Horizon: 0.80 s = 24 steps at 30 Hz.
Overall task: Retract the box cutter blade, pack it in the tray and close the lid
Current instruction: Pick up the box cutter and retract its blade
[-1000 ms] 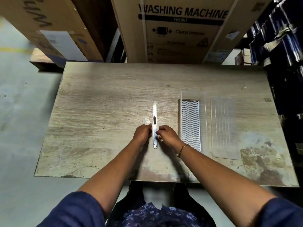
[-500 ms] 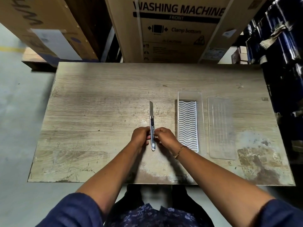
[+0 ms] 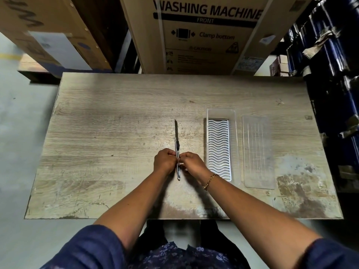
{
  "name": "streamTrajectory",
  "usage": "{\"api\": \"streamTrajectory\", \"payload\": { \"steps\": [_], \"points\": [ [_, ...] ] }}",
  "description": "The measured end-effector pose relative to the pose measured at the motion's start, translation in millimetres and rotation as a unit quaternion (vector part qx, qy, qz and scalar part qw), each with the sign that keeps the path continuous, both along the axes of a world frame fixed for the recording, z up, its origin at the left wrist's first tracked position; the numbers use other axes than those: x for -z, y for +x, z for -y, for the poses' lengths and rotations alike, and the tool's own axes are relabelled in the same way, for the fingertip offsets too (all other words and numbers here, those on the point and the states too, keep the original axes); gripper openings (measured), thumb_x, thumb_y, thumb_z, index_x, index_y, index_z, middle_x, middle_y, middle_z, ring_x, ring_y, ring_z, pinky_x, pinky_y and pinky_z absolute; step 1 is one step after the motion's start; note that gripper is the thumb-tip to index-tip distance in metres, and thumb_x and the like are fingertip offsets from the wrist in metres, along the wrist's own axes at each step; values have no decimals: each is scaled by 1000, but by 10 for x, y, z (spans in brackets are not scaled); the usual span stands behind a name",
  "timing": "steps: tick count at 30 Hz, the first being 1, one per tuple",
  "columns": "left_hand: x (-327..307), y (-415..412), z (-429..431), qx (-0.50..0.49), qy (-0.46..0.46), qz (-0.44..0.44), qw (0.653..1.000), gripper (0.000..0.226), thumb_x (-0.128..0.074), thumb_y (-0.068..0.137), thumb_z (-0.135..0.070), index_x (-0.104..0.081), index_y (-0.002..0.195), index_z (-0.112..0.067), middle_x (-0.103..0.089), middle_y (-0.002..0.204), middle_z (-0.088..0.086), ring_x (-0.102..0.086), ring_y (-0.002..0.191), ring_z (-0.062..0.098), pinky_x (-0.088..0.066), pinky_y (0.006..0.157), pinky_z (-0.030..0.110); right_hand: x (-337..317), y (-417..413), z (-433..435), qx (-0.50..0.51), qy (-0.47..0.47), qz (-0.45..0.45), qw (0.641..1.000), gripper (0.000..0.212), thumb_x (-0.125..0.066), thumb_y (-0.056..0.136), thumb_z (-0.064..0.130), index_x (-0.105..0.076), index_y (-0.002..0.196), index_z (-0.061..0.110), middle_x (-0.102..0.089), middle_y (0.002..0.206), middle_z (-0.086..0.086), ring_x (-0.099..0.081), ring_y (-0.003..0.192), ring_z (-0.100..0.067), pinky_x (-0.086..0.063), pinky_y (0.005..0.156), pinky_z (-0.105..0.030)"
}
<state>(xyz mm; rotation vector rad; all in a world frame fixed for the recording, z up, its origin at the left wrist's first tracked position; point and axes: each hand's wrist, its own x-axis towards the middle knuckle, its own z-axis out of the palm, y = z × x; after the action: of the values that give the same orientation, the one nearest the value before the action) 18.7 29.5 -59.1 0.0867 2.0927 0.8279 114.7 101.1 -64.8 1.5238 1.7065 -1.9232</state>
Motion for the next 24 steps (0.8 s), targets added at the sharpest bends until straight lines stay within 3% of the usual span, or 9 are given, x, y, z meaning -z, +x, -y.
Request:
{"api": "streamTrajectory", "payload": {
  "steps": [3,6,10,14,16,17,19,22,24],
  "points": [
    [7,-3,3,-3,-9,-4,1000,16,-71,72,-9,-68,71,-24,-76,85,1,-72,84,26,-60,82,41,-36,3,-5,5,-7,-5,1000,10,-65,80,28,-70,86,22,-74,93,-7,-63,84,-19,-45,77,-33],
    [4,-25,13,-6,2,-5,1000,13,-70,69,-11,-71,74,-23,-76,82,2,-73,80,27,-62,78,44,-52,-5,-11,9,-14,-8,1000,7,-67,83,26,-69,86,20,-72,90,-3,-63,82,-17,-46,73,-30],
    [-168,-46,-2,-29,51,17,998,16,-66,77,-1,-70,79,-17,-75,87,13,-72,72,30,-64,70,47,-146,-53,-28,21,-13,-15,1000,37,-65,68,36,-70,97,13,-76,96,-14,-64,84,-23,-46,75,-34],
    [-301,-125,-42,-59,93,50,993,21,-67,82,4,-68,80,-16,-73,86,12,-69,72,29,-60,64,41,-376,-132,-124,44,-12,-36,998,9,-60,86,15,-65,90,22,-72,91,-11,-66,81,-27,-46,56,-28],
    [-398,-159,-79,-70,112,65,989,20,-69,83,4,-68,82,-16,-71,84,9,-69,73,28,-58,63,38,-453,-185,-195,53,-10,-57,997,15,-57,90,8,-65,91,21,-72,96,-11,-69,86,-28,-57,69,-38],
    [-449,-172,-102,-72,122,72,987,18,-68,84,5,-68,85,-14,-70,83,8,-69,73,26,-58,62,36,-500,-218,-232,57,-9,-65,996,16,-57,90,7,-65,91,20,-72,98,-10,-69,88,-27,-57,78,-42],
    [-534,-188,-141,-77,145,85,983,18,-65,86,7,-68,94,-9,-69,83,7,-69,70,22,-57,59,33,-614,-282,-309,71,-4,-79,994,17,-57,91,7,-65,88,22,-71,97,-9,-67,89,-26,-54,83,-42],
    [-668,-207,-201,-77,175,98,977,22,-62,87,8,-68,106,-2,-68,88,9,-70,70,20,-57,57,33,-765,-384,-462,95,-2,-104,990,14,-59,93,9,-65,88,21,-70,90,-5,-66,82,-22,-52,75,-34],
    [-780,-218,-231,-69,190,95,975,24,-62,89,8,-67,111,0,-67,88,7,-71,65,13,-57,51,29,-907,-431,-558,107,-8,-129,986,13,-58,95,10,-64,90,20,-68,83,0,-65,76,-15,-52,62,-25]
  ]
}}
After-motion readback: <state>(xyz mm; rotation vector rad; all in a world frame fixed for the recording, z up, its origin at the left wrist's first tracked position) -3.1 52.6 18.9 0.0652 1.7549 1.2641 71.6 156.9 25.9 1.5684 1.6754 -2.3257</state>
